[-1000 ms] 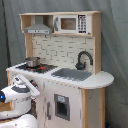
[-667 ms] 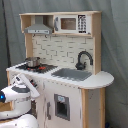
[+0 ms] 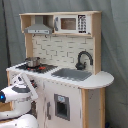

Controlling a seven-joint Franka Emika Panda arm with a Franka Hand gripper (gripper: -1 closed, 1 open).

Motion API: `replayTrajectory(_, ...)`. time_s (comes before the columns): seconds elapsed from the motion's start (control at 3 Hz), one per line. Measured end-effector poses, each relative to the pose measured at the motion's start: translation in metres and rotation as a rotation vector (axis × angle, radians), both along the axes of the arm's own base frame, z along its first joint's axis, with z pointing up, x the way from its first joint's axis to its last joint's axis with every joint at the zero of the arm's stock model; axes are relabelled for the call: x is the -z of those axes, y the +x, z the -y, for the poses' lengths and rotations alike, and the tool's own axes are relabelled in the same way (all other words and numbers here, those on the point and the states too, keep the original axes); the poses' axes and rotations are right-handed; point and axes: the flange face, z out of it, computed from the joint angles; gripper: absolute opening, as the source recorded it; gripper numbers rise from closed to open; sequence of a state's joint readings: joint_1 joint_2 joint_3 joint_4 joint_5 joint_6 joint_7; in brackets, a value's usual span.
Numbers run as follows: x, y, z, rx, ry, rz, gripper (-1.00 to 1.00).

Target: Play with the kitchen

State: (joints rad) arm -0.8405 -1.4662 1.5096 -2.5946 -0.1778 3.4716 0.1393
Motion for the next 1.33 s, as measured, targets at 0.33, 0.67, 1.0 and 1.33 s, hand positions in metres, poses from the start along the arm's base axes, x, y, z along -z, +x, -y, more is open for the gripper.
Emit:
replayTrajectory(0.33, 0.0005, 0.0000, 0.0004, 0.011, 0.126, -0.005, -1.00)
replayTrajectory(0.67, 0.0011, -0.0001, 0.0008, 0.020, 0.230, -0.010, -1.00)
replayTrajectory(1.0, 0.0015, -0.0002, 0.0010, 0.028, 0.331, -0.013, -1.00)
replayTrajectory(1.33, 0.0021, -0.0004, 0.0011, 0.037, 0.435, -0.016, -1.00)
